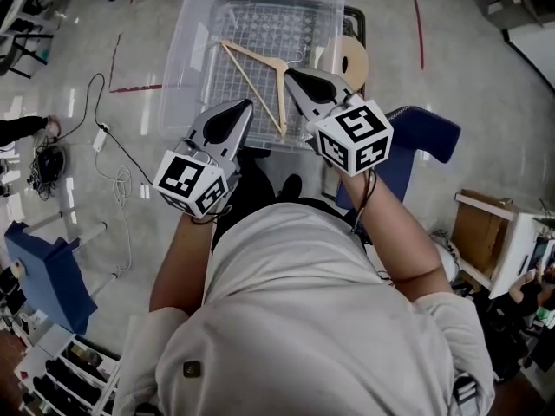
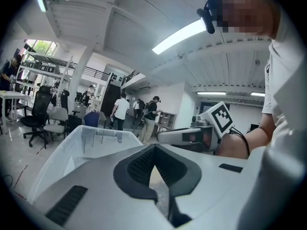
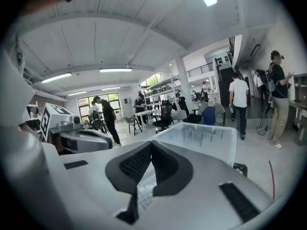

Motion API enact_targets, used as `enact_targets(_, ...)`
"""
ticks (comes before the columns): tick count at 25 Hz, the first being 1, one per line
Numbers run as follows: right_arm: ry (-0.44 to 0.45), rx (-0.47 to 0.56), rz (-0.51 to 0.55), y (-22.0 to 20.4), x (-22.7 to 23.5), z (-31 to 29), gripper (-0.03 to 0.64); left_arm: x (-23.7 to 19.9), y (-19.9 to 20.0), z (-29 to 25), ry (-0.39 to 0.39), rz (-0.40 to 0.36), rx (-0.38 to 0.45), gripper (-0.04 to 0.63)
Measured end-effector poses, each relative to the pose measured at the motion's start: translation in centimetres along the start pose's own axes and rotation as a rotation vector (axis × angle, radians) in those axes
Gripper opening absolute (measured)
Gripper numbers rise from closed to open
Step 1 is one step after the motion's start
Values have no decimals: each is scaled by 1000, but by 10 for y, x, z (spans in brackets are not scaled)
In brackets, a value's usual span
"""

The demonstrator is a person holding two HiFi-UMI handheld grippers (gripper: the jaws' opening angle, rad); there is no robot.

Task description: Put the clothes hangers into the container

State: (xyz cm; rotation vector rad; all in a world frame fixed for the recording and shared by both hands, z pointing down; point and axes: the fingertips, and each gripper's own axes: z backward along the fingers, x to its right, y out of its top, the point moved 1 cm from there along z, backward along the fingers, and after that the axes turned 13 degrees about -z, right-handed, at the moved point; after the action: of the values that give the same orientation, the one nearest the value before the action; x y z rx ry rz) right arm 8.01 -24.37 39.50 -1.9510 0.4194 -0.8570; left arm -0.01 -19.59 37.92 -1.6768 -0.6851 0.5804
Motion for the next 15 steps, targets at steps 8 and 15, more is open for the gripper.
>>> enact_targets(8,48,116,96,19,-41,77,20,35,42,27,41,-29,79,17)
enact_targets(15,102,154,98,22,-71,112,20,61,60,61,86,-81,74,17)
